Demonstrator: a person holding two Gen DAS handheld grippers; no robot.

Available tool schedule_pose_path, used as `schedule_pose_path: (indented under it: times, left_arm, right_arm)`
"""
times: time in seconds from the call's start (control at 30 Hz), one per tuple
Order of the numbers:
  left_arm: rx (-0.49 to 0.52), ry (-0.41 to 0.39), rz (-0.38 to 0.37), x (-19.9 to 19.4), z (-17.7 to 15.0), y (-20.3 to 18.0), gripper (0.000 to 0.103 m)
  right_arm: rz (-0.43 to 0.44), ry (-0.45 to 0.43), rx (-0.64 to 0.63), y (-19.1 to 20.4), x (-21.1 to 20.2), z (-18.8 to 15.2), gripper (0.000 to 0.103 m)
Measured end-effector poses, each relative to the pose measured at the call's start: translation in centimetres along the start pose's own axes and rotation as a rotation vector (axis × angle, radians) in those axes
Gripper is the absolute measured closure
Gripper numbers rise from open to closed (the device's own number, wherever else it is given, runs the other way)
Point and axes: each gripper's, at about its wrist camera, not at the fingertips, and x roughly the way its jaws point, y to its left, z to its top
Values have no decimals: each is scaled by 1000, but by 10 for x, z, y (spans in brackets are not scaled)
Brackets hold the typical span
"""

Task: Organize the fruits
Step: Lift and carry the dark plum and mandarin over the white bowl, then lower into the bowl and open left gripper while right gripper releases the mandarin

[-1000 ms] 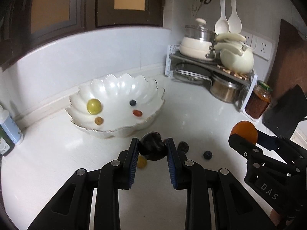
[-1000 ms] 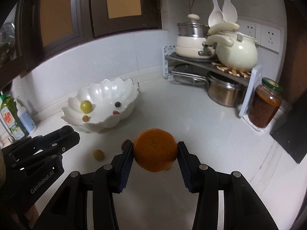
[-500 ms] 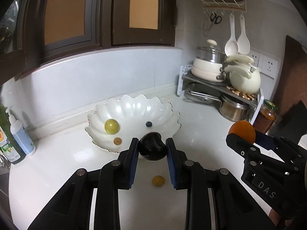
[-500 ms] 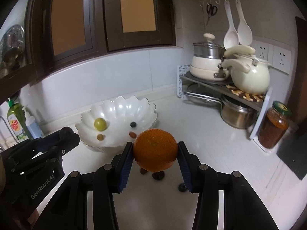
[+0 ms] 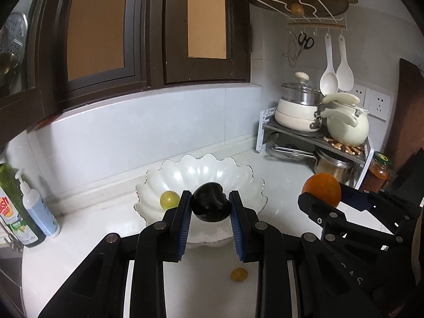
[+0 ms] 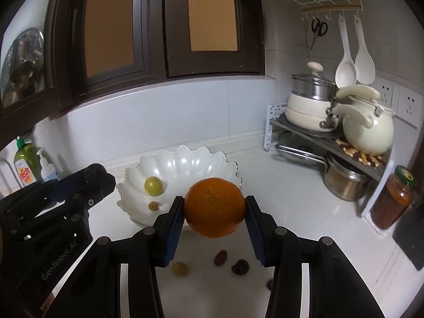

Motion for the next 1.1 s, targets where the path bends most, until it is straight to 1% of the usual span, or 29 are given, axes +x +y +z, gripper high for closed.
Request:
schedule_pose_path:
  times: [0.07,0.33,0.57,0.63,0.77,0.93,1.0,1.1]
  left_arm:
    - [6,-4,12,3,3,2,74]
    - [-2,8,15,20,12,13,74]
    - [13,1,44,31,24,17,74]
    - [9,7,42,36,29,18,74]
    - [-14,31,38,48,36,25,74]
    - [-47,105,23,75,43,38,74]
    - [-56,140,22,87,45,43,74]
    - [-56,171,35,100,45,48,74]
  right_arm:
    - [-4,-3,-1,2,5,3,56]
    - [3,6,1,5,25,16,56]
    - [39,16,13,6,43,31,56]
    - [49,25,16,6,49,36,56]
    - [58,49,14,6,65,45,56]
    - [47,78,-5,7,87,58,56]
    - [41,97,-9,7,96,61,56]
    - [40,132,-5,4,113,66,56]
